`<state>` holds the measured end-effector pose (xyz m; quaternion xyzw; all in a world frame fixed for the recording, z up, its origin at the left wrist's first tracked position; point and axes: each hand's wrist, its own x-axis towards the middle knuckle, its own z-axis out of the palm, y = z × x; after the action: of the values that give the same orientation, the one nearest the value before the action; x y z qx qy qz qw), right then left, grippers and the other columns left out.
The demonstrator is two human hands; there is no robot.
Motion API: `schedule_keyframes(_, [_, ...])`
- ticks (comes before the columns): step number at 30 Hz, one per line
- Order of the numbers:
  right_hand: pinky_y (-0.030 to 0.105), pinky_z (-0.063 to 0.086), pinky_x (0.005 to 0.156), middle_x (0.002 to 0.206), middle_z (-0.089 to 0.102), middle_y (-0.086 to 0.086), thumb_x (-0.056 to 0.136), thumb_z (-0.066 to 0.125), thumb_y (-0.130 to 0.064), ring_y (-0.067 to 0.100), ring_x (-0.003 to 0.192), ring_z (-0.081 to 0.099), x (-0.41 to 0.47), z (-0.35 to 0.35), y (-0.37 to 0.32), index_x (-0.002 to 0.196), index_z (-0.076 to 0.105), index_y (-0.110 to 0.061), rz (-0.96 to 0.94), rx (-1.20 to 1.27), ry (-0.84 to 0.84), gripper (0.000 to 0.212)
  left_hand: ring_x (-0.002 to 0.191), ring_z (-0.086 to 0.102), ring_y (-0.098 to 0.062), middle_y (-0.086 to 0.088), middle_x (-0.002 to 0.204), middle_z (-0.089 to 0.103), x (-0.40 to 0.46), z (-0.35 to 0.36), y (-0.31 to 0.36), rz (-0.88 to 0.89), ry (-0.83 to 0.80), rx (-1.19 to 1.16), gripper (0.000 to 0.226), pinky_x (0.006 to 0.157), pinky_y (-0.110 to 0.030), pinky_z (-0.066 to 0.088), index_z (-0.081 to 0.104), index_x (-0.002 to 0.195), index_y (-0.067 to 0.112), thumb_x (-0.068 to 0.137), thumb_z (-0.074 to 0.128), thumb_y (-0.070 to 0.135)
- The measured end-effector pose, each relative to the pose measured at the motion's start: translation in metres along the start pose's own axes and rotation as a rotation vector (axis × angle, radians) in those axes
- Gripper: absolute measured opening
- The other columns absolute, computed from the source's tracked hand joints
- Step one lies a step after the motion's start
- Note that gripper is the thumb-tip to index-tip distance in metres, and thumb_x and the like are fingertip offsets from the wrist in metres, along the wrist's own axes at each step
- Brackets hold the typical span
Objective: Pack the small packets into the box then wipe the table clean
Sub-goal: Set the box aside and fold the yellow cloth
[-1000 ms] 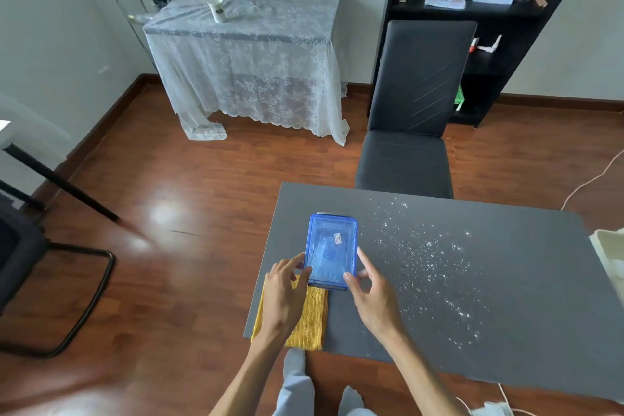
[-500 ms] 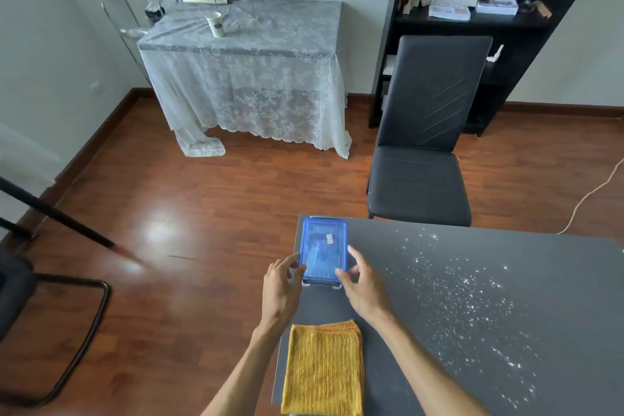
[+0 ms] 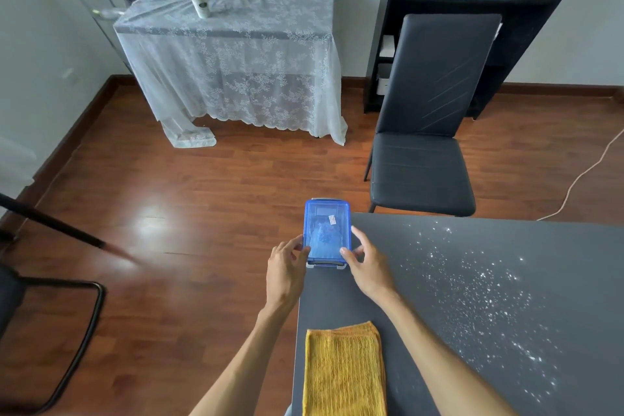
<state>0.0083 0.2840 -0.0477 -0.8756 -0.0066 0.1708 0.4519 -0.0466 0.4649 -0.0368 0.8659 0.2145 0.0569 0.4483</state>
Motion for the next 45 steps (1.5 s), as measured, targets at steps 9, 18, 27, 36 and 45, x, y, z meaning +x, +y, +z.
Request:
schedule_keyframes(9, [0.026,0.046,0.102,0.143,0.054,-0.021,0.098,0.062,-0.047,0.004,0.123,0.056,-0.086,-0.020,0.034,0.158,0.033,-0.036,-0.164,-0.312,-0.199,0.067,0.095,0.051,-0.017,0.008,0.099,0.061,-0.074,-0.020,-0.025,0.307,-0.116,0.280,0.034,0.086,-0.033,0.046,0.061,0.125,0.023,0.093,0.061,0.036])
schedule_keyframes(18, [0.015,0.045,0.068,0.140,0.052,-0.011,0.100,0.060,-0.045,0.008,0.086,0.072,-0.124,-0.022,0.053,0.152,0.043,-0.028,-0.275,-0.758,-0.319,0.057,0.107,0.051,-0.018,0.007,0.111,0.062,-0.112,-0.015,-0.046,0.372,-0.398,0.539,0.039,0.088,-0.031,0.043,0.065,0.119,0.025,0.089,0.060,0.050])
schedule_keyframes(27, [0.024,0.044,0.063,0.100,0.056,-0.012,0.095,0.067,-0.046,0.008,0.077,0.056,-0.122,-0.022,0.054,0.103,0.063,-0.028,-0.194,-0.689,-0.321,0.020,0.099,0.055,-0.019,0.006,0.104,0.066,-0.115,-0.015,-0.042,0.306,-0.462,0.435,0.024,0.082,-0.028,0.043,0.059,0.113,0.022,0.090,0.063,0.024])
schedule_keyframes(36, [0.027,0.049,0.063,0.094,0.073,-0.015,0.093,0.072,-0.041,0.012,0.079,0.067,-0.137,-0.040,0.055,0.114,0.066,-0.039,-0.057,-0.439,-0.328,0.022,0.095,0.053,-0.014,0.009,0.101,0.064,-0.123,-0.030,-0.033,0.372,-0.449,0.391,0.015,0.081,-0.026,0.045,0.069,0.106,0.023,0.094,0.061,0.027])
schedule_keyframes(45, [0.036,0.056,0.072,0.082,0.072,-0.017,0.086,0.074,-0.041,0.006,0.075,0.067,-0.161,-0.091,0.060,0.087,0.063,-0.041,-0.041,-0.224,-0.225,0.011,0.086,0.055,-0.001,0.021,0.082,0.063,-0.149,-0.038,0.028,0.295,-0.353,0.215,0.006,0.077,-0.021,0.047,0.072,0.092,0.034,0.088,0.072,0.031])
